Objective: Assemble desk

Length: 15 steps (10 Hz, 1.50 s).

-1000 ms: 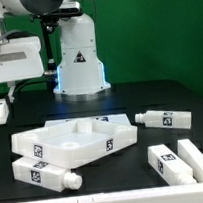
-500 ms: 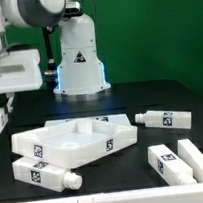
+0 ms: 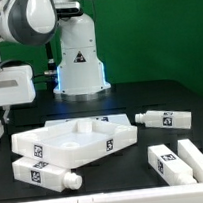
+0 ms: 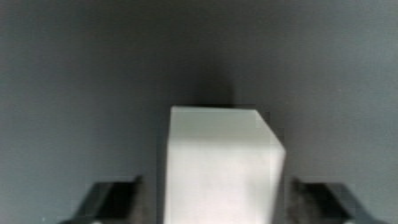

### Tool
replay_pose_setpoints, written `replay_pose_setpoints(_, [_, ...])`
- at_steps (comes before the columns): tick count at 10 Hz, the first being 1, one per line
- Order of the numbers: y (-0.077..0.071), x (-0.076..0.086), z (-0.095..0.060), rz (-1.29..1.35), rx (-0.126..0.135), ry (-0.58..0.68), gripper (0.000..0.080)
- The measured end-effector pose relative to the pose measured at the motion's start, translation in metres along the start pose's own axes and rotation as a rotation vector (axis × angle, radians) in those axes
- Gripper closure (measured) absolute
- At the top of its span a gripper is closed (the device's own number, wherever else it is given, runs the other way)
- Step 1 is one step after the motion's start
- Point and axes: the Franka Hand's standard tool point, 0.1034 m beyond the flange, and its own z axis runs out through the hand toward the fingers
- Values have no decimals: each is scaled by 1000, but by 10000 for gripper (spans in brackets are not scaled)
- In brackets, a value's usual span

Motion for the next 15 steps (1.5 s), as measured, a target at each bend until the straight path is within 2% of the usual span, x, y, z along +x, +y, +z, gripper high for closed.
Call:
replay_pose_setpoints(1, [-1,1,-1,-3,3,0,284])
replay_pose_setpoints(2, [-10,14,-13,-14,34,-4,284])
replay_pose_setpoints(3, [-24,32,-34,-24,61,-9,178])
replay_pose_setpoints(4, [-38,49,-54,-46,69,-21,157])
replay_pose_setpoints(5, [-54,67,-69,-36,59,-25,157])
replay_pose_setpoints(6, [-81,89,-79,-6,27,-18,151])
replay_pose_setpoints(7, [-108,101,-80,34,1,-16,151])
replay_pose_setpoints(8, [-120,98,-74,50,-7,-14,150])
replay_pose_setpoints(9, [-116,96,-74,26,0,-18,150])
replay_pose_setpoints(12, [-118,98,-74,16,-3,-16,150])
replay_pose_setpoints(13, [-127,110,-80,-11,-8,-5,150])
replay_pose_setpoints(14, [-143,131,-88,-48,-7,-2,150])
replay_pose_setpoints(15, [-165,154,-98,-67,0,-32,150])
